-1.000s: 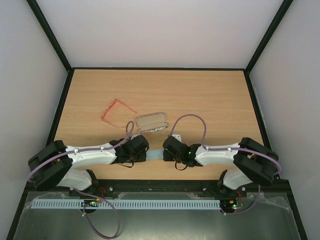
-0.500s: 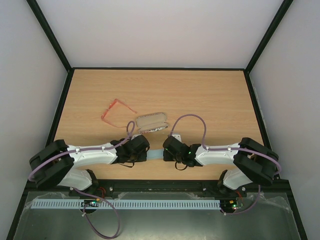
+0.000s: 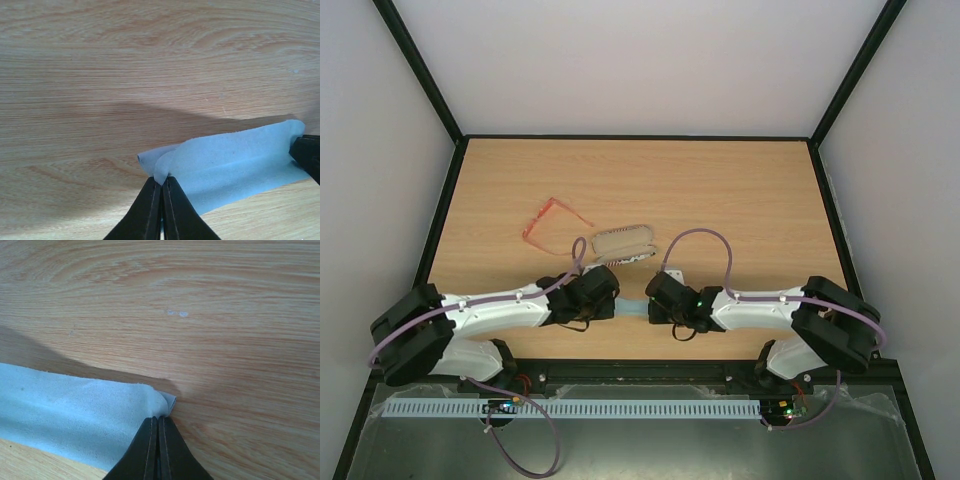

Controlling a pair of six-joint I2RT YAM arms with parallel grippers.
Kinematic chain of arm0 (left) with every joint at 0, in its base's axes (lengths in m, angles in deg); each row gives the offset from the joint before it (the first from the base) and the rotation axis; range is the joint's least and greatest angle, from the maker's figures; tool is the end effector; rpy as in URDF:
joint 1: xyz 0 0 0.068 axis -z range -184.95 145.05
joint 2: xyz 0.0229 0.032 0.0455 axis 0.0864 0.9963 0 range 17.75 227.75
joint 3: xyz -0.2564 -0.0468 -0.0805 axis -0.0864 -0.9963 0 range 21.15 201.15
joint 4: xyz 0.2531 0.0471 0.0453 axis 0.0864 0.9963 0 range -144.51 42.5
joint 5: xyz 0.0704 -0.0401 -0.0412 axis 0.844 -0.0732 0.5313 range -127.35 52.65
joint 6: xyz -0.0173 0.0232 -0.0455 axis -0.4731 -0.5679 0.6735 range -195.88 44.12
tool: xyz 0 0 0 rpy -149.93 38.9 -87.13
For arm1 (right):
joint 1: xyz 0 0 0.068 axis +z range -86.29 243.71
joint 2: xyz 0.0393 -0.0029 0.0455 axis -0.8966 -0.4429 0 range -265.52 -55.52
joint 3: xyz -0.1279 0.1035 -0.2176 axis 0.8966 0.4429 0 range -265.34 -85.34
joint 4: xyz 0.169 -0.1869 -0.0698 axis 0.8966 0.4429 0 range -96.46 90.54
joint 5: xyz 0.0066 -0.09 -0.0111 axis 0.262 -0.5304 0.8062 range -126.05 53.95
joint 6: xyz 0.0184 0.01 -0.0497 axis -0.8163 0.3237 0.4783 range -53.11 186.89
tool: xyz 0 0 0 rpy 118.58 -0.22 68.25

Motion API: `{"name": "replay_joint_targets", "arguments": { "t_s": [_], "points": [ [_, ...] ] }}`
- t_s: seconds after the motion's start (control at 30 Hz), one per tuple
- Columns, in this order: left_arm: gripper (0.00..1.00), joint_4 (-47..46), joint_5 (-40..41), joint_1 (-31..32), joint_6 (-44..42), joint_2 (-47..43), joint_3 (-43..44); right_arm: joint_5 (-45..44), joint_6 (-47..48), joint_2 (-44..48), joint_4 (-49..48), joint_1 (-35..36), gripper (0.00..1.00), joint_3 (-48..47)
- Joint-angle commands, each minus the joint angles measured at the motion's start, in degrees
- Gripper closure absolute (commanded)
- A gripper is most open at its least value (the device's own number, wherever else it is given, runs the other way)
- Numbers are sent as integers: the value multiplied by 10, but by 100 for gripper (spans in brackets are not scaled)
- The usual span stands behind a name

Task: Organize the sunglasses
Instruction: Pick up the glasses cleaning cloth from the center of the board.

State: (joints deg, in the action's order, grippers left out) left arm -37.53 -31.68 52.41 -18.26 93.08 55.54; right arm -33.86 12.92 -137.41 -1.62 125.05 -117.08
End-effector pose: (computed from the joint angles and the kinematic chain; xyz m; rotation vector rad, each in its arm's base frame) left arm 0.1300 -0.1965 0.1609 -0.0445 2.7001 -0.5830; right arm 0.1181 0.2188 0.1355 -0.1930 2.7396 0.7600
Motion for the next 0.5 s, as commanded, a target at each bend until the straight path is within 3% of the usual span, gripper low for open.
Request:
{"name": "replay_joint_targets", "arguments": {
  "t_s": [0.0, 0.47],
  "points": [
    [98, 27, 16, -1, -7, -14, 18, -23, 9, 18, 52, 4, 99, -19],
    [98, 44, 30, -3, -6, -36, 33, -57, 23, 32, 97, 2, 99, -66]
  ]
}}
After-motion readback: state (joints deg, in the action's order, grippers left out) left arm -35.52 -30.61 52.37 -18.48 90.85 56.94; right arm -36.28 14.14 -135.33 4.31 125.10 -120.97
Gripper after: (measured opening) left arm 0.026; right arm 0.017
